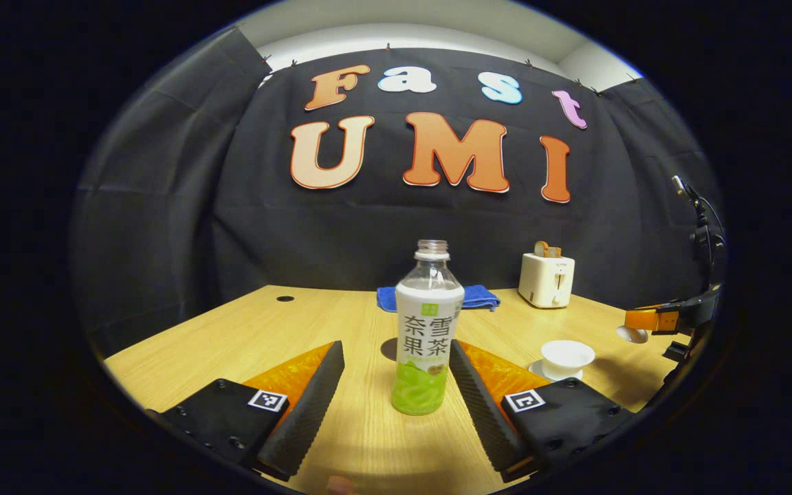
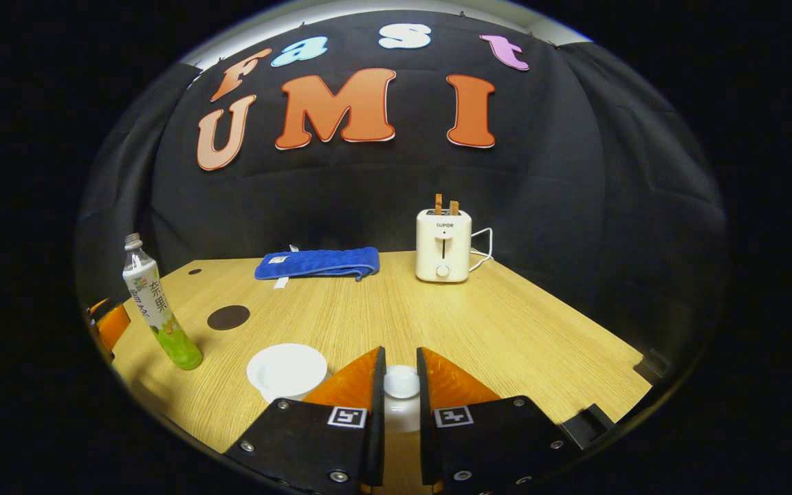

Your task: Open the teacup lid with one hand, grasp the water bottle and pour water into the teacup with the other hand; after pouring, place the water bottle on the coaster and then close the teacup lid.

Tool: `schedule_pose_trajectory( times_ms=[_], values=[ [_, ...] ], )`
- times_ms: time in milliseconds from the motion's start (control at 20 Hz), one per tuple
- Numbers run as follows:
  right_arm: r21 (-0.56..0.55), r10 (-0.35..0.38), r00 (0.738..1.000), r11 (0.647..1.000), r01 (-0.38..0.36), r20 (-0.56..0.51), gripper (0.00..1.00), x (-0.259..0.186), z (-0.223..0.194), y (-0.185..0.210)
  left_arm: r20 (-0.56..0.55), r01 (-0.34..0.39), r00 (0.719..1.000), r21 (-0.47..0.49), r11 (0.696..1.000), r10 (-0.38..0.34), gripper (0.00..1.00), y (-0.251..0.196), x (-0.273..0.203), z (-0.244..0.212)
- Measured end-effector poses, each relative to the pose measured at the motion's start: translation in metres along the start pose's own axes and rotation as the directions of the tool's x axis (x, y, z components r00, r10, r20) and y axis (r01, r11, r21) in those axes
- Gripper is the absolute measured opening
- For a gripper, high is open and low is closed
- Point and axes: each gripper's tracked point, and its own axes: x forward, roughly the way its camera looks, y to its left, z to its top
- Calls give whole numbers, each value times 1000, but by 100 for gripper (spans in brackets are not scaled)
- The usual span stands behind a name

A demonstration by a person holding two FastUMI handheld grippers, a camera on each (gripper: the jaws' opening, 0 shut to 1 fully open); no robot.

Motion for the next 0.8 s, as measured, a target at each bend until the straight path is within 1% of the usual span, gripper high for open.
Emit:
schedule_pose_trajectory(
  times_ms=[300,400,500,650,800],
  values=[
    [21,-27,999,999,28,-20,21,4,-6,-17,-46,54,998,11,998,-53,99,-20,27,-13],
    [29,-34,999,999,35,-27,22,6,-8,-20,-75,66,995,21,998,-65,99,-25,39,-18],
    [30,-39,999,999,40,-33,22,6,-11,-22,-79,78,994,23,997,-76,99,-29,47,-17],
    [35,-38,998,999,39,-44,22,8,-15,-23,-89,68,994,8,998,-67,99,-30,56,-20],
    [34,-41,998,999,42,-53,22,11,-17,-25,-122,61,991,-2,998,-60,99,-28,62,-28]
  ],
)
